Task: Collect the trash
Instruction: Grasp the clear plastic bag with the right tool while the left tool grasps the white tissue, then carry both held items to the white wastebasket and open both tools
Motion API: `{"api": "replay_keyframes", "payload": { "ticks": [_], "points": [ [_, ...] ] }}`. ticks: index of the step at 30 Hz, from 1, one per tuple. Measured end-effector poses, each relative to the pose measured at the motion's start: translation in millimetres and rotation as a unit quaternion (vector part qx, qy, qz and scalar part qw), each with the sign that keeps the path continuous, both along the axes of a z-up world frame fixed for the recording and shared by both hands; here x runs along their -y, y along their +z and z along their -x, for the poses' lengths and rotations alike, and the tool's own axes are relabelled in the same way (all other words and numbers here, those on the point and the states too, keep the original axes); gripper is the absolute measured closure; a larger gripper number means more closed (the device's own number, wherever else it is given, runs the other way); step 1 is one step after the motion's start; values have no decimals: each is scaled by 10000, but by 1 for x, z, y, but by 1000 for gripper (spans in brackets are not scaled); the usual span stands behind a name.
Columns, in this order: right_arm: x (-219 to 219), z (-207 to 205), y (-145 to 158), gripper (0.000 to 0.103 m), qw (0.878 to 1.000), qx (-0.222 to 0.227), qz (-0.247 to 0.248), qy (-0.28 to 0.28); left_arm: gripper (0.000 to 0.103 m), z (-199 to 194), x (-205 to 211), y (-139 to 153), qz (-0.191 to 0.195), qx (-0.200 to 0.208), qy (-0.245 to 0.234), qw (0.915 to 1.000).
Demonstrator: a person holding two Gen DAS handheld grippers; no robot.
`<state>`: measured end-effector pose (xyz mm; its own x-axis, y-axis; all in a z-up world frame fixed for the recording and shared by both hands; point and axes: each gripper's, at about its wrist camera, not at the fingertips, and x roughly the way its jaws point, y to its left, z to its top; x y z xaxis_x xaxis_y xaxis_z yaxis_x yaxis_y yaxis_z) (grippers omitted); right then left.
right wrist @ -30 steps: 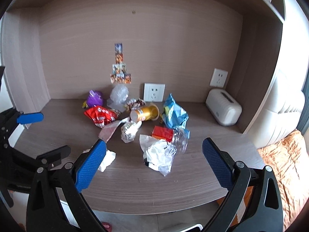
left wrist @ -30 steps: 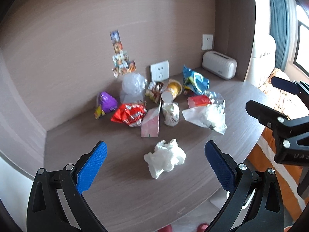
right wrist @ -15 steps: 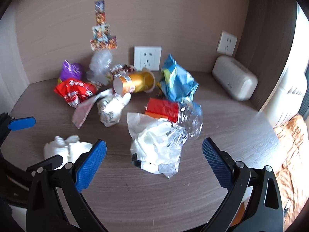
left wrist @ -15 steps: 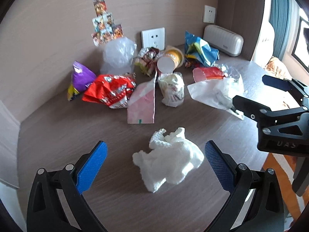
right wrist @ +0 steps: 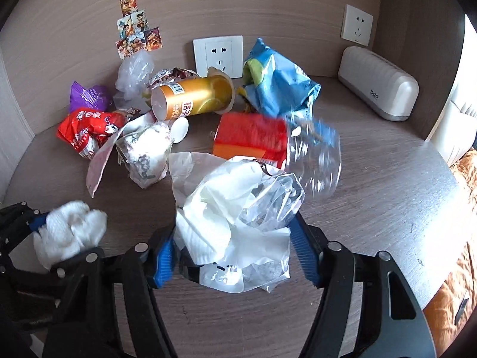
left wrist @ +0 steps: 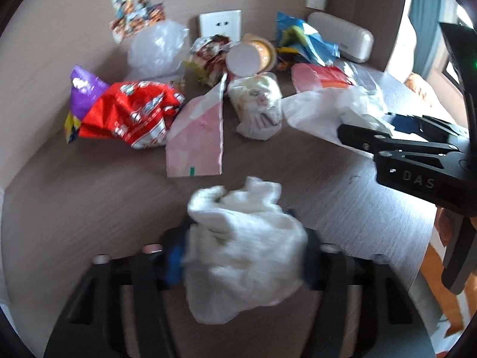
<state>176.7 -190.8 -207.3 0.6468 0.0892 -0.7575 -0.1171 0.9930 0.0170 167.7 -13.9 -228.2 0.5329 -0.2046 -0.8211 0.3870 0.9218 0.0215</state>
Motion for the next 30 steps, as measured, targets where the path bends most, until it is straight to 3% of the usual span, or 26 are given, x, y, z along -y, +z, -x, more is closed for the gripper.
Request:
{"api": "replay_keyframes", "payload": {
  "ticks": [3, 7, 15, 19, 25, 30],
  "points": [
    [-4, 1, 3, 54, 9999, 46, 71, 93, 76, 1, 2, 1, 30, 33, -78, 10000],
    [-9, 6, 9, 65, 9998, 109, 63, 146, 81, 5, 1, 8, 63, 116, -102, 9999],
    [-19, 36, 55, 66, 9987, 507, 100, 41, 81, 18, -3, 54, 129, 550, -255, 9981],
    [-13, 60, 85, 66, 9963, 790, 190, -270, 81, 26, 8, 79, 250, 803, -544, 9950],
    [20, 111, 119, 66, 9876, 1083, 327, -1085, 81, 48, 54, 101, 515, 995, -1356, 9844],
    [61, 162, 122, 66, 9766, 1094, 502, -1781, 81, 81, 111, 99, 658, 1005, -2032, 9717]
  ]
}}
